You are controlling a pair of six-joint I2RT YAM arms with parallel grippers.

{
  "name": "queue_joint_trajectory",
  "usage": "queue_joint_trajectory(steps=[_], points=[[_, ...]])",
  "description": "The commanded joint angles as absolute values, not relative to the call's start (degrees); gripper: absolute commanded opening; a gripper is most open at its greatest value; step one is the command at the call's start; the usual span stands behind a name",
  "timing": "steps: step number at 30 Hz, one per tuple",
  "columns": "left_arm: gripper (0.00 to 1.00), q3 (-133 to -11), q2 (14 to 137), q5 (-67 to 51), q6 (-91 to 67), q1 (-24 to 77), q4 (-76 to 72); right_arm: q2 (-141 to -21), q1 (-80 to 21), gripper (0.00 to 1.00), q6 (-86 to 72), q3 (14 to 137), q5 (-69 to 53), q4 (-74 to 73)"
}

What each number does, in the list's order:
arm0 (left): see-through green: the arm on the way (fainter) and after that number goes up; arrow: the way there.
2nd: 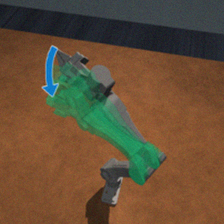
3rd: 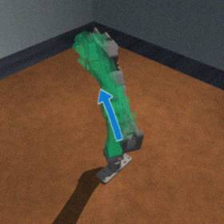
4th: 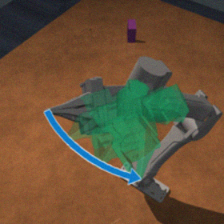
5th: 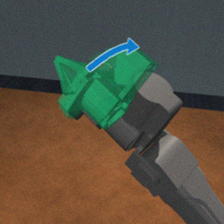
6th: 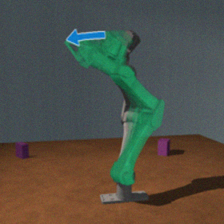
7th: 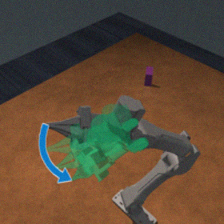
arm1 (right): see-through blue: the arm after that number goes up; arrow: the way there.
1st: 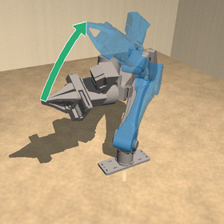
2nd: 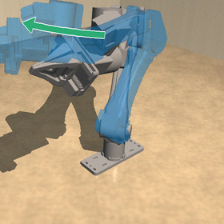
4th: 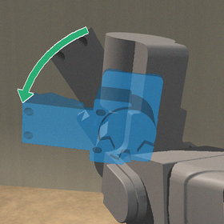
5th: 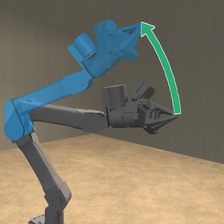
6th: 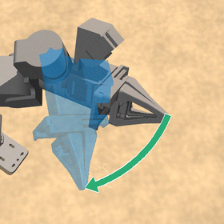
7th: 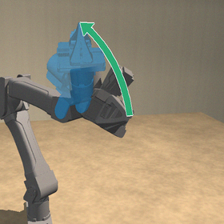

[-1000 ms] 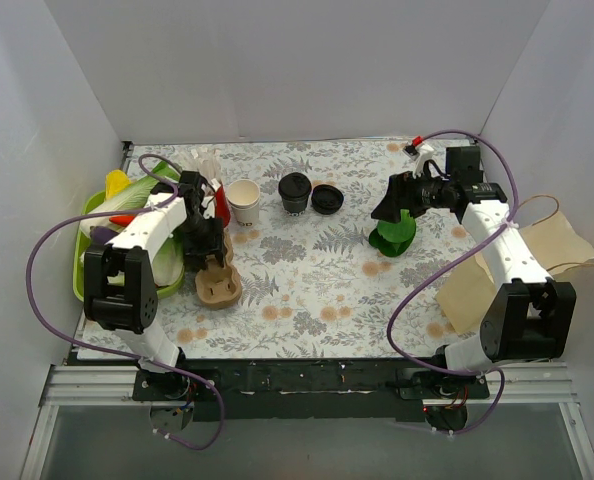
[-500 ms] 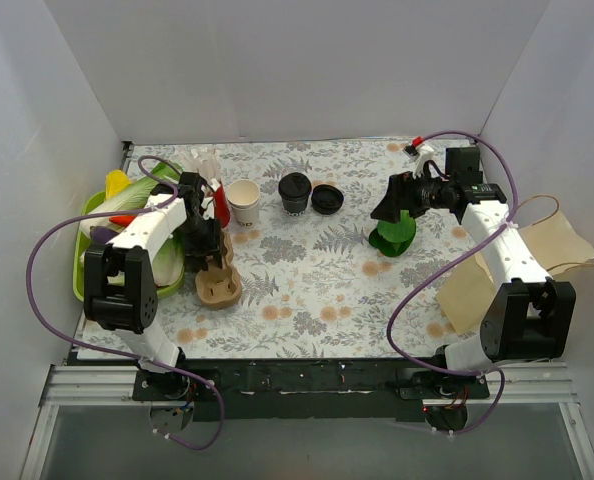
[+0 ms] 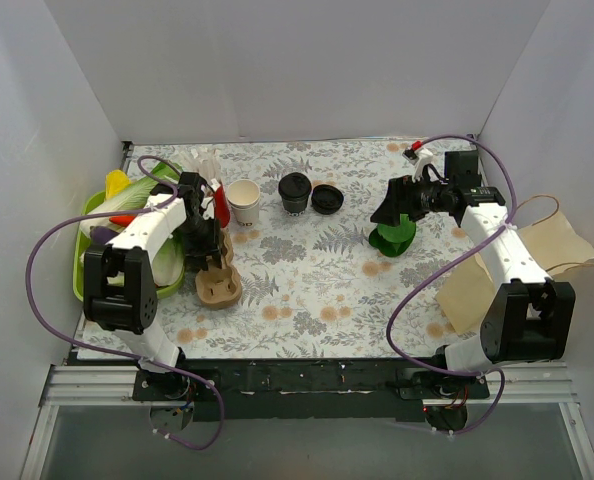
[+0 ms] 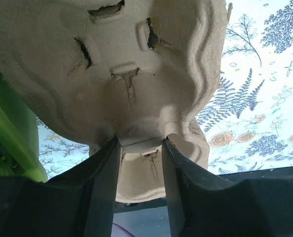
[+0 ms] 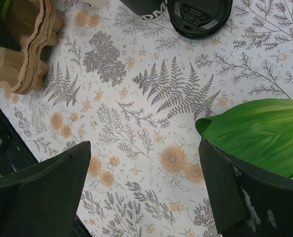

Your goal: Pack the takeout coffee

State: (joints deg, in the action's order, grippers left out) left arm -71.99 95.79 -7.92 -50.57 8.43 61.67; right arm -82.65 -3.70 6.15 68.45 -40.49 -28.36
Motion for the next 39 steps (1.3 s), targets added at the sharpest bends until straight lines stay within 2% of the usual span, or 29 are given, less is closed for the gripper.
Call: queue_joint_trajectory(steps=[1,10,11,12,13,14,17,21,24,30,35,39], points=[[0.0,-73.83,91.06,-8.0,-50.01,8.7,62.58,-80.07,-3.43,0.98,6.06,68.2,-40.87,-26.98],[0.0,-74.36,87.28,-8.18,-47.64,8.7,62.67,-80.33,-3.51,0.98,5.36,68.38,-41.22,-26.89],[0.02,-74.01,86.93,-8.26,-47.64,8.7,62.49,-80.51,-3.43,0.98,5.36,68.38,-41.22,-26.81],[0.12,-74.09,86.92,-8.61,-47.46,8.7,62.49,-80.51,-3.43,0.98,5.27,68.38,-41.22,-26.81],[0.29,-74.18,87.01,-8.18,-47.81,8.88,62.58,-80.51,-3.43,0.98,5.19,68.55,-41.22,-26.81],[0.52,-74.01,86.92,-7.65,-48.25,8.96,62.32,-80.68,-3.51,0.98,5.19,68.73,-41.31,-26.89],[0.6,-74.26,88.41,-7.03,-49.74,9.23,62.67,-80.95,-3.43,0.98,5.1,68.99,-41.22,-26.89],[0.61,-74.09,89.91,-7.29,-50.45,9.58,62.67,-81.12,-3.43,0.98,5.27,69.61,-40.96,-27.07],[0.56,-74.01,92.02,-8.7,-51.41,9.67,62.67,-80.77,-3.43,0.98,5.27,69.79,-40.96,-26.98],[0.53,-74.0,93.78,-7.56,-52.38,9.67,62.84,-79.19,-3.43,0.98,5.89,68.65,-40.43,-27.25],[0.46,-74.27,94.66,-7.47,-52.65,9.67,63.02,-78.49,-3.43,0.98,6.24,67.33,-40.25,-27.07],[0.45,-73.92,96.59,-7.38,-53.09,9.67,62.75,-78.92,-3.43,0.98,5.98,67.41,-40.43,-26.89]])
